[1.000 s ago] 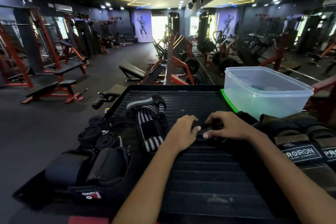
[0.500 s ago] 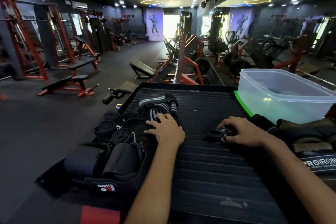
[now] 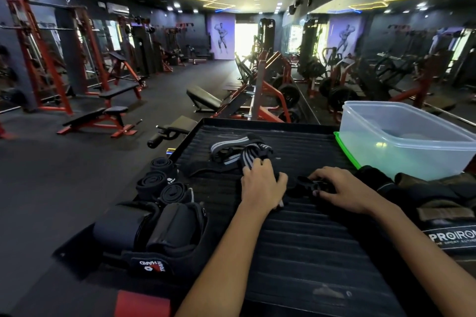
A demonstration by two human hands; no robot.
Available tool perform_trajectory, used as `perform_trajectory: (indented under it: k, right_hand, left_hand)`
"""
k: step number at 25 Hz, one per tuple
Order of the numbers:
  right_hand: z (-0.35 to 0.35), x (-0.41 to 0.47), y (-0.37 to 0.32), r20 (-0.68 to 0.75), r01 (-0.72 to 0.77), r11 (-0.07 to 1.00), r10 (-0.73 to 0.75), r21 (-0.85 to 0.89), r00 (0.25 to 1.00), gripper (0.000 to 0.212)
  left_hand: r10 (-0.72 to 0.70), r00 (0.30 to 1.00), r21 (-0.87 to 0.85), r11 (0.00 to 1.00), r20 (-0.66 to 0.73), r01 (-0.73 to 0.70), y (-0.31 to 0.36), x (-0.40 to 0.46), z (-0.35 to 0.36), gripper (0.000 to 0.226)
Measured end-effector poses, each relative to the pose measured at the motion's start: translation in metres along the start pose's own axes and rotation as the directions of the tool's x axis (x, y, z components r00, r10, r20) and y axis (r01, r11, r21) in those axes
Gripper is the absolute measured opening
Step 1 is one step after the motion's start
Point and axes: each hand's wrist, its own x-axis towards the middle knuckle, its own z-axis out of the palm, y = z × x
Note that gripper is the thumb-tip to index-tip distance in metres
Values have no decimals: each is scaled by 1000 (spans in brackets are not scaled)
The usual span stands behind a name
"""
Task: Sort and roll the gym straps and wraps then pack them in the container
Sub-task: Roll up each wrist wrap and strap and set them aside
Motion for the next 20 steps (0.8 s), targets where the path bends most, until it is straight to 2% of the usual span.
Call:
perform_trajectory:
  k: [2, 6, 8, 11, 14, 17, 19, 20]
  right_hand:
    - [1, 1, -2, -28, 5, 1000, -4, 12, 1000, 36]
    - [4, 0, -6, -17, 2, 995, -1, 95, 1000, 76]
    - [5, -1, -6, -1, 9, 991, -9, 135, 1000, 89]
    - [8, 0, -2, -1, 18, 995, -18, 103, 1000, 74]
    - [11, 2, 0, 15, -22, 999, 22, 35, 1000, 60]
    - [11, 2, -2, -13, -32, 999, 32, 44, 999, 61]
    - [9, 1, -2, -33, -44, 999, 44, -9, 998, 61]
    - [7, 0, -2, -37, -65, 993, 62, -95, 997, 61]
  left_hand:
    - [56, 998, -103, 993, -9, -57, 2, 0, 4, 28]
    - [186, 981, -241, 955, 48, -170, 12, -7, 8, 35]
    - [264, 961, -284, 931, 82, -232, 17, -9, 11, 41]
    - [299, 948, -273, 926, 110, -260, 17, -8, 14, 40]
    - [235, 953, -273, 945, 190, -179, 18, -11, 15, 53]
    - [234, 947, -70, 972, 220, -224, 16, -9, 14, 64]
    - [179, 974, 71, 979, 137, -190, 9, -4, 8, 60]
    - [129, 987, 131, 981, 99, -142, 5, -2, 5, 60]
